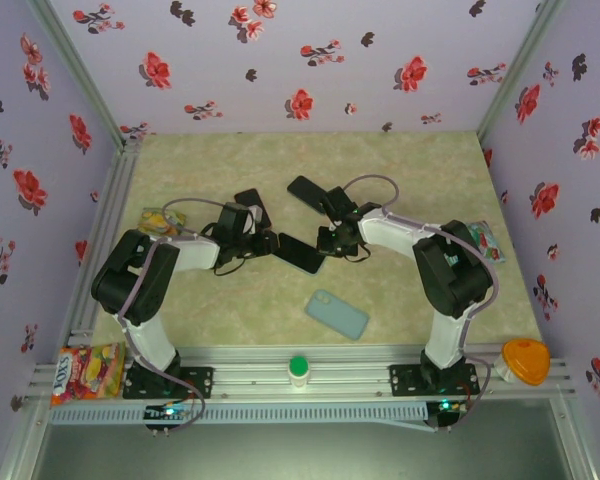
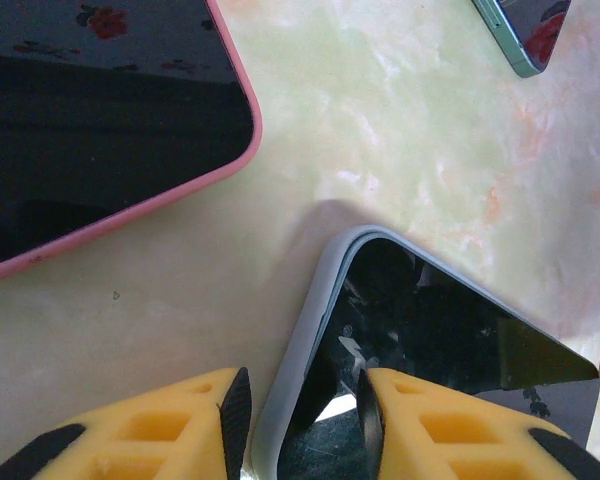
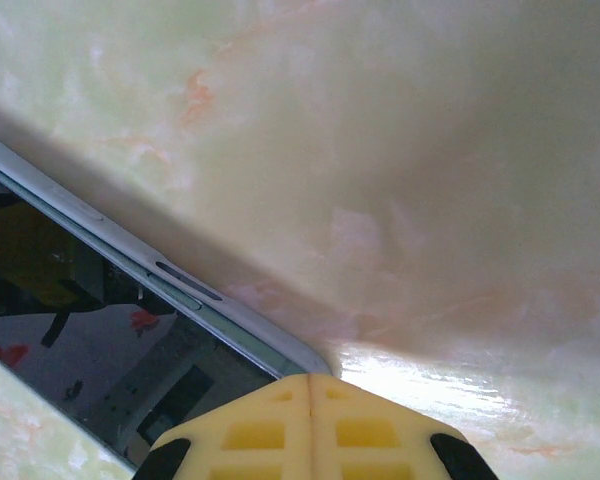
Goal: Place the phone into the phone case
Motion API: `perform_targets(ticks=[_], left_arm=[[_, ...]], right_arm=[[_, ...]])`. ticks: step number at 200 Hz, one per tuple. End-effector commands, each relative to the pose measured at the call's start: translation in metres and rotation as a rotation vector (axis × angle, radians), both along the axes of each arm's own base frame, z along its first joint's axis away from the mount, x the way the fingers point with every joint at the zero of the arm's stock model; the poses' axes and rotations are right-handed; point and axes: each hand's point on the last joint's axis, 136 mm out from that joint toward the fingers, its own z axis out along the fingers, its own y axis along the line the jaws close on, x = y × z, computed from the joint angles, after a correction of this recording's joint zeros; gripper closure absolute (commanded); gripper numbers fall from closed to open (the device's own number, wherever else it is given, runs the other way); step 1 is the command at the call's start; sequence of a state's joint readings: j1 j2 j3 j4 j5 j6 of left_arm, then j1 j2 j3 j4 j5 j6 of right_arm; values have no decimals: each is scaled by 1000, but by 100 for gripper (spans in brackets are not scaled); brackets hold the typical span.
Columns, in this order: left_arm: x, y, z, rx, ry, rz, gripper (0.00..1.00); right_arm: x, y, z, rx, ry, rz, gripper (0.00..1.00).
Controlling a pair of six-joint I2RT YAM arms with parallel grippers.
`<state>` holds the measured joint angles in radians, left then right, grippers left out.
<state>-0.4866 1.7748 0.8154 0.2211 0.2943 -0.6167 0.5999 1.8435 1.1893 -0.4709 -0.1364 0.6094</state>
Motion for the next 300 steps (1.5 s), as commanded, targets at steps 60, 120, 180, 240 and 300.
perform_targets(ticks=[60,120,180,240,300], left_arm=[[-2,2,5,20,-23,-10,62],[-3,2,5,17,-24,-9,62],[-3,3,5,17,-23,-6,62],[-4,3,4,17,-22,-6,62],[-3,3,4,17,-24,-5,62]], right_arm=[[2,-1,4,2,-5,1,100],[4,-1,17,17,-31,-4,100],[-1,2,15,15,-23,6,100],[-6,3,2,10,5,8,100],[-10,3,-9,-1,27,7,100]])
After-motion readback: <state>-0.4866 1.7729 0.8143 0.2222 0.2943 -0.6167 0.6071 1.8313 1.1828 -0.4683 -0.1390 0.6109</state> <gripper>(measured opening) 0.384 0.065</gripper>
